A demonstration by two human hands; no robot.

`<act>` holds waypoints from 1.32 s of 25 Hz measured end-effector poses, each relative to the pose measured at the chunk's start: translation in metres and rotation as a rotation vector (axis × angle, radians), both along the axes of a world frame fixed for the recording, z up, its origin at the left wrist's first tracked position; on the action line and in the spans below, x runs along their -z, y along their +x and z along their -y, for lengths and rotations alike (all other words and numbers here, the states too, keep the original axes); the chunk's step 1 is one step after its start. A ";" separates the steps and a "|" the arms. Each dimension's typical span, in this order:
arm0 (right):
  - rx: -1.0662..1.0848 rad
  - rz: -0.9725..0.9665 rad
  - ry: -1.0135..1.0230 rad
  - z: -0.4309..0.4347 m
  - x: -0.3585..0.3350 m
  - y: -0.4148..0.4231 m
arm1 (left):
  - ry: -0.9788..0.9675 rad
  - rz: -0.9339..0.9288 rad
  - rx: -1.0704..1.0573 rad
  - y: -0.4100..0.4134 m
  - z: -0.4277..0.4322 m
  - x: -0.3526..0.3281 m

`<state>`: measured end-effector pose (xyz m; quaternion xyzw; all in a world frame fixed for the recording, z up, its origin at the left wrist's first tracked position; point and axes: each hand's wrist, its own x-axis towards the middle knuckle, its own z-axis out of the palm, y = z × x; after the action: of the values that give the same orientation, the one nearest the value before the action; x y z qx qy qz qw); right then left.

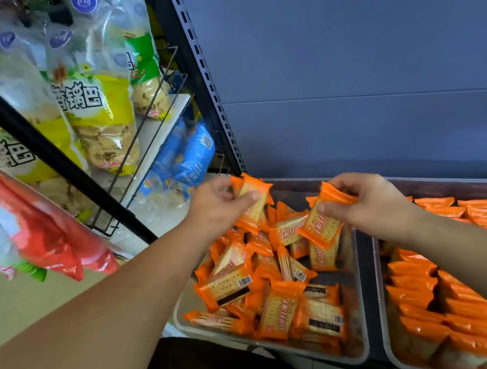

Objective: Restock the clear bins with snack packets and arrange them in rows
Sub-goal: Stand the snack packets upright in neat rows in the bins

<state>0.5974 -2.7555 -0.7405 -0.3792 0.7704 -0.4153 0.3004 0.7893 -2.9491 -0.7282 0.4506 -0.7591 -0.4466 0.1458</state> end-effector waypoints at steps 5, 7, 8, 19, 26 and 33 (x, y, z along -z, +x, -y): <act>0.076 0.181 -0.003 -0.006 0.003 -0.007 | -0.273 0.283 0.258 -0.045 -0.004 0.019; 0.117 0.319 0.009 -0.007 0.005 -0.011 | -0.521 0.484 0.343 -0.053 -0.006 0.019; 0.128 0.360 0.019 -0.007 0.005 -0.013 | -0.618 0.525 0.370 -0.055 -0.008 0.016; 0.140 0.629 -0.008 -0.008 0.001 -0.021 | -0.018 0.092 0.577 -0.056 -0.047 0.013; -0.116 -0.019 0.124 -0.017 0.006 -0.012 | -0.234 0.414 0.757 -0.056 -0.050 0.037; -0.286 -0.481 0.294 -0.013 0.028 -0.009 | -0.294 0.902 1.190 -0.053 -0.050 0.064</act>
<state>0.5887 -2.7427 -0.7687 -0.5235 0.8100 -0.1514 0.2167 0.7360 -2.8988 -0.7923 0.0801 -0.9118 -0.1170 -0.3853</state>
